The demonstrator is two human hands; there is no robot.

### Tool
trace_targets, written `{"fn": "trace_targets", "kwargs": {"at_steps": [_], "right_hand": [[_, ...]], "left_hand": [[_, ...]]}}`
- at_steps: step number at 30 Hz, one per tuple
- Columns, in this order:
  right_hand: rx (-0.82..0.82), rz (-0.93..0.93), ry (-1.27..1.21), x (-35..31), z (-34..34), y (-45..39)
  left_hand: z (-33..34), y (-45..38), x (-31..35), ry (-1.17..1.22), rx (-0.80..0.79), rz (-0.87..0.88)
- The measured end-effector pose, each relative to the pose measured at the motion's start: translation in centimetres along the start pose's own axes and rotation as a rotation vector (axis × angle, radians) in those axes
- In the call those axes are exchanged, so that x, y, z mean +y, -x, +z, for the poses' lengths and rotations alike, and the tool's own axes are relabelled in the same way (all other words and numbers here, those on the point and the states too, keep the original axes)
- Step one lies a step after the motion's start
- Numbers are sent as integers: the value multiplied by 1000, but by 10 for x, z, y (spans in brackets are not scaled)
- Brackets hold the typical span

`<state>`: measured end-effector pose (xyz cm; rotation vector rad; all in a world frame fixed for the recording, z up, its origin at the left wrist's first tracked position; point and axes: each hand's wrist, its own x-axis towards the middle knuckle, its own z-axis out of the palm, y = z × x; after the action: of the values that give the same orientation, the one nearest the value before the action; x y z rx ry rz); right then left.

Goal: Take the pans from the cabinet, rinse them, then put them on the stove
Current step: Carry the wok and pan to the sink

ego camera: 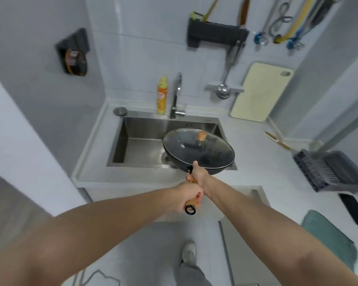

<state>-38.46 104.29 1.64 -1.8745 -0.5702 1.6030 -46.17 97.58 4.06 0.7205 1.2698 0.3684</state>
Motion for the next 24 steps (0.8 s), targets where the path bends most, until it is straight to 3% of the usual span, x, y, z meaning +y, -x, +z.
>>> {"fn": "trace_targets", "kwargs": {"at_steps": [8,13,24], "right_hand": [[-195,109,151,-26,113,-64],[-294,195,197,-51,145,-113],[-423,178,441,-78,176,-184]], "left_hand": [[-97,-40,18,274,153,-79],[-135,-78,42,431,197,-141],[-176,-138,82,569,303,-244]]}}
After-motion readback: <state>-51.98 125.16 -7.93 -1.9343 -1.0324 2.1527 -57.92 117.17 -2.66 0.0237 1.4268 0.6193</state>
